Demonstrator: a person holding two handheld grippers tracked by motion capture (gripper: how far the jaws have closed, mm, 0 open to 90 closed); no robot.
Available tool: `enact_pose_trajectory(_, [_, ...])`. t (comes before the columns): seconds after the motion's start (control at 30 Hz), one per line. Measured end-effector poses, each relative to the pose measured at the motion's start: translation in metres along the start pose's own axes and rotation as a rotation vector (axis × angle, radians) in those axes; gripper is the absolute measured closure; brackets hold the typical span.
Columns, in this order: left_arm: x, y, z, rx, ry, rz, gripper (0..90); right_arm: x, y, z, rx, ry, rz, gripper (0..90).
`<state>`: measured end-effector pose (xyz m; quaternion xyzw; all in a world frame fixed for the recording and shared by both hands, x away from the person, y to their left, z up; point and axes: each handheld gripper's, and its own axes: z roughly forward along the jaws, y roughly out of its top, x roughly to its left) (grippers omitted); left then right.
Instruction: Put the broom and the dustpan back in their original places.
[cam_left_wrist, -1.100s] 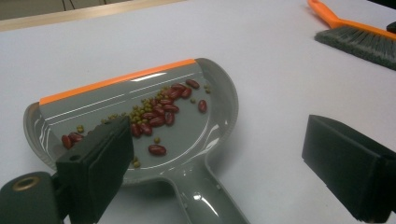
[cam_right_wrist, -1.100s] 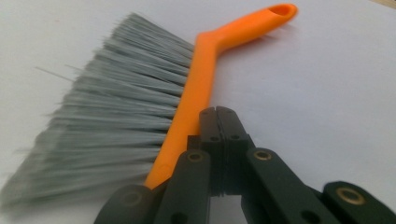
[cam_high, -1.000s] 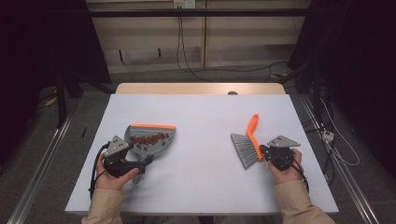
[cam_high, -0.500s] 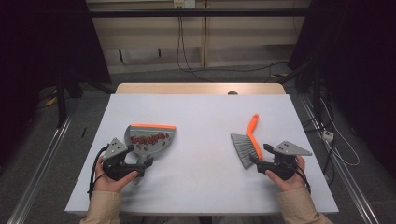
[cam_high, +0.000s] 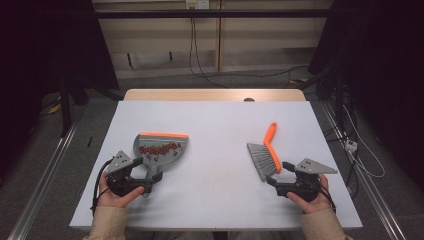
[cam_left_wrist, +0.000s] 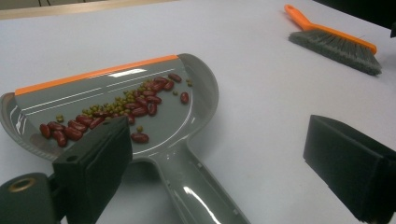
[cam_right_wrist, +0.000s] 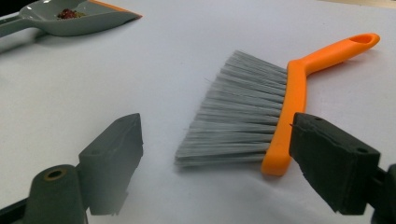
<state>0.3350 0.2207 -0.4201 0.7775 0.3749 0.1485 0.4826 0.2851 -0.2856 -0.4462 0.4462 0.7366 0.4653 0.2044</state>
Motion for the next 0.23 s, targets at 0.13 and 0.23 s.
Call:
enact_pose_trajectory(0.13, [0.0008,-0.0017,-0.0008,0.000,0.000,-0.001,8.0,0.0001,-0.0018,-0.0018,0.000,0.002,0.000,17.4])
enact_pose_trajectory(0.23, [0.0017,-0.0023,-0.0012,-0.006,-0.007,-0.004,7.9,-0.0004,-0.0013,-0.0010,-0.006,0.005,0.000,17.2])
